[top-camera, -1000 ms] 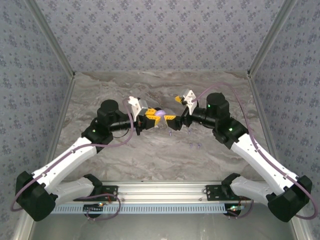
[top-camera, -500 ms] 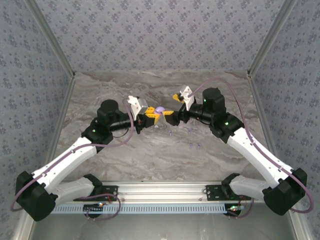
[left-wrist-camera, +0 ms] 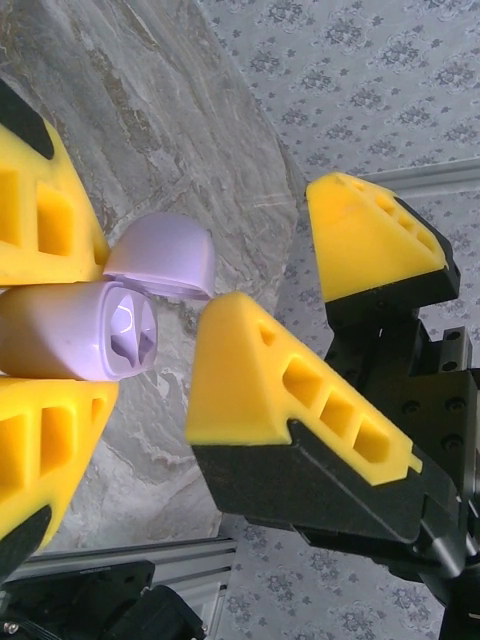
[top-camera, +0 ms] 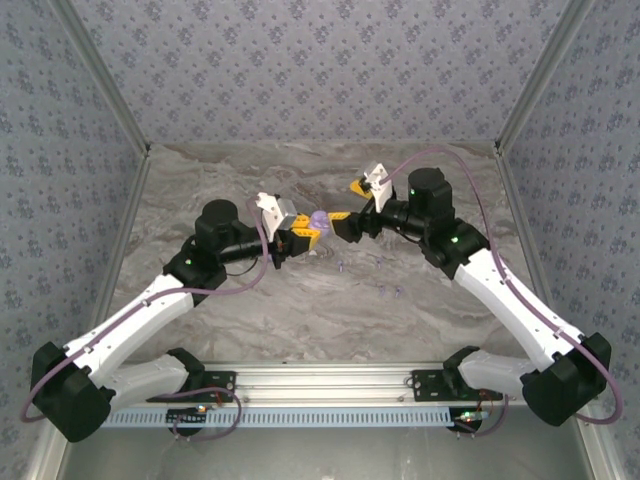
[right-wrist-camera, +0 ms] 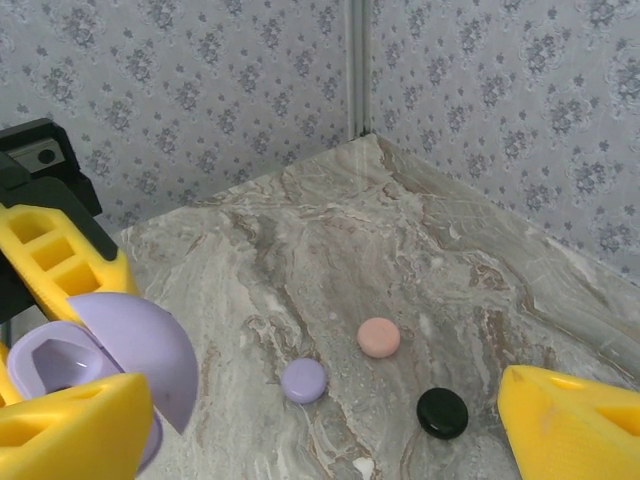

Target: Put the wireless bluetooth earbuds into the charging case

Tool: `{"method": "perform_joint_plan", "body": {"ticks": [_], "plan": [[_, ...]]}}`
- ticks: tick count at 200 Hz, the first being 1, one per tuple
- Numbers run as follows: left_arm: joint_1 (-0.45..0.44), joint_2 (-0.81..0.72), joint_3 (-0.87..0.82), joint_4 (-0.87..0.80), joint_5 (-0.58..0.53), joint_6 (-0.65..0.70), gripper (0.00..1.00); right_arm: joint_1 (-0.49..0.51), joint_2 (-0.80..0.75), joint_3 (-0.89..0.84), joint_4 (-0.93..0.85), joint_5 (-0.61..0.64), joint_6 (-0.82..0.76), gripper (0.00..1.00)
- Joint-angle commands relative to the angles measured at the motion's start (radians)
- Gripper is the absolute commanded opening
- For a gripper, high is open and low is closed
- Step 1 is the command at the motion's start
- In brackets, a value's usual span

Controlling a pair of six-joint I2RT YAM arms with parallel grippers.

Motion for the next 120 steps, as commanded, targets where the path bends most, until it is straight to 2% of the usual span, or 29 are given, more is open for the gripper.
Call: {"method": "perform_joint_plan", "body": {"ticks": [1, 120], "plan": [[-0.009, -0.002, 0.015, 0.021, 0.02, 0.018, 0.02, -0.021, -0.016, 0.037, -0.019, -0.016, 0.032, 0.91], [-0.012, 0.008, 0.019, 0.036, 0.027, 0.008, 0.02, -0.014, 0.051, 0.031, 0.061, -0.085, 0.094, 0.92]]}}
